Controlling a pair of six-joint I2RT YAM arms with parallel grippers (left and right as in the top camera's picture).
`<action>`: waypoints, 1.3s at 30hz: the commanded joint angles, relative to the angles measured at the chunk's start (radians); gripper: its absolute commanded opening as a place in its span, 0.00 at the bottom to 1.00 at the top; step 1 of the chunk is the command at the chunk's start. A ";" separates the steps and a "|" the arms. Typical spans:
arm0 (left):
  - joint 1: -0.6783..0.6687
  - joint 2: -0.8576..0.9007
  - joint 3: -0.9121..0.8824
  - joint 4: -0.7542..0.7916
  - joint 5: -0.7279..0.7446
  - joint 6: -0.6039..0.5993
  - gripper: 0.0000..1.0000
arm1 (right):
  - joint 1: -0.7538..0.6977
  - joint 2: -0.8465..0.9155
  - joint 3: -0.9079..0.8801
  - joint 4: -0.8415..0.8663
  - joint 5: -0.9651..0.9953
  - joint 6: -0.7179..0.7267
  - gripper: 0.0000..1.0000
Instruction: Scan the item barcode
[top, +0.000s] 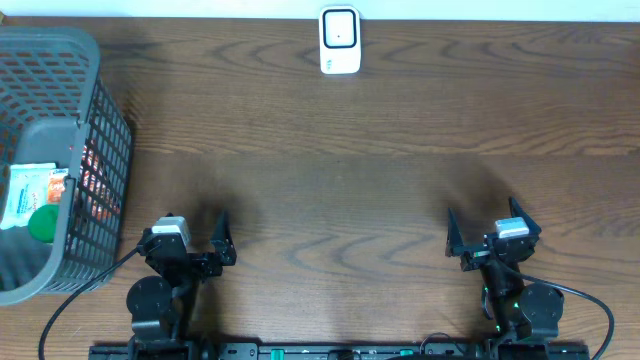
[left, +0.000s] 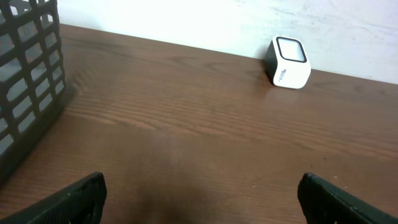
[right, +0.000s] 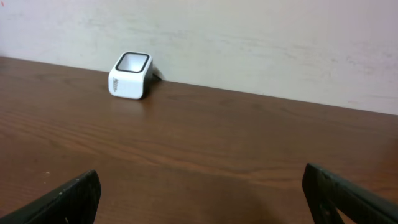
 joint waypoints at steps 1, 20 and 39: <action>0.000 -0.007 0.027 -0.001 0.035 -0.005 0.98 | 0.009 -0.006 -0.003 -0.002 0.005 0.011 0.99; 0.000 0.274 0.199 -0.032 0.102 -0.005 0.98 | 0.009 -0.006 -0.003 -0.002 0.005 0.011 0.99; -0.004 0.525 0.489 -0.195 0.318 -0.002 0.98 | 0.009 -0.006 -0.003 -0.002 0.005 0.011 0.99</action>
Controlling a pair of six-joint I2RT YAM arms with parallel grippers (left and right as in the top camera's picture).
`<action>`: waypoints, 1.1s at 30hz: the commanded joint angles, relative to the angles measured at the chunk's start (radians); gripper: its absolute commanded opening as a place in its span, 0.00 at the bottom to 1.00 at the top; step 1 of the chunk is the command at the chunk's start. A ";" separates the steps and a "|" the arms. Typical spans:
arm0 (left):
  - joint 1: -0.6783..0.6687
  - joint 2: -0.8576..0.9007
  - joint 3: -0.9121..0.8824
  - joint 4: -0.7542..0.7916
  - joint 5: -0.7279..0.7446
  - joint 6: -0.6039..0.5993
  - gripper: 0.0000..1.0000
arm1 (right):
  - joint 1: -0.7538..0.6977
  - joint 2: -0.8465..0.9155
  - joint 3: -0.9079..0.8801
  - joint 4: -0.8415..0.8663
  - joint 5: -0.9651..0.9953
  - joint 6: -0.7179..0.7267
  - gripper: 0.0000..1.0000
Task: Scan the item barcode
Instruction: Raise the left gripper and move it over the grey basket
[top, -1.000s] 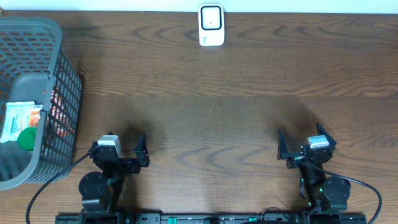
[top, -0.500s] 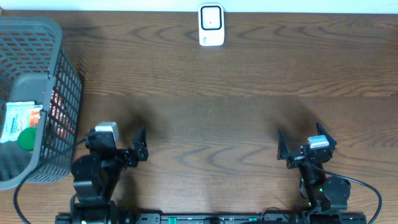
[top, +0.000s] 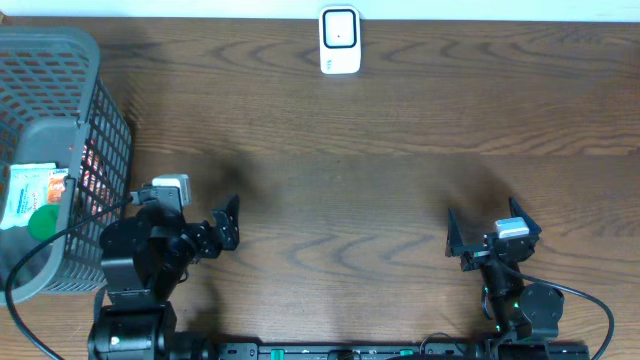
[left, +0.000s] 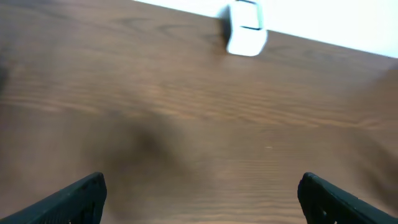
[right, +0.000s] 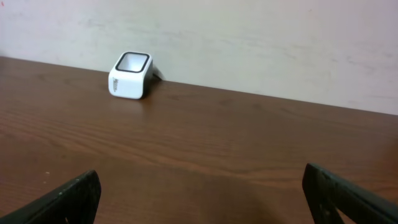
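Observation:
The white barcode scanner (top: 340, 40) stands at the table's far edge, also in the left wrist view (left: 247, 34), blurred, and the right wrist view (right: 130, 74). A white-and-orange packet (top: 30, 190) and a green round item (top: 42, 222) lie in the grey basket (top: 95, 95) at the left. My left gripper (top: 205, 232) is lifted just right of the basket, open and empty (left: 202, 199). Near the front right, my right gripper (top: 488, 228) rests low, open and empty (right: 202, 196).
The dark wooden table (top: 380, 180) runs between both arms and the scanner. A pale wall (right: 249, 37) rises behind the far edge. A black cable (top: 30, 270) loops from the left arm along the basket's front.
My left arm has lifted and turned; the basket has left its wrist view and the scanner sits near the top centre there, blurred. The right arm has not moved.

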 joint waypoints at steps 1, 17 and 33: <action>-0.004 -0.005 0.026 0.007 0.124 -0.003 0.98 | 0.009 -0.006 -0.003 -0.002 0.005 0.012 0.99; -0.004 0.152 0.171 -0.118 0.104 -0.002 0.98 | 0.009 -0.006 -0.003 -0.002 0.005 0.012 0.99; -0.004 0.415 0.437 -0.349 0.133 0.097 0.98 | 0.009 -0.006 -0.003 -0.002 0.005 0.012 0.99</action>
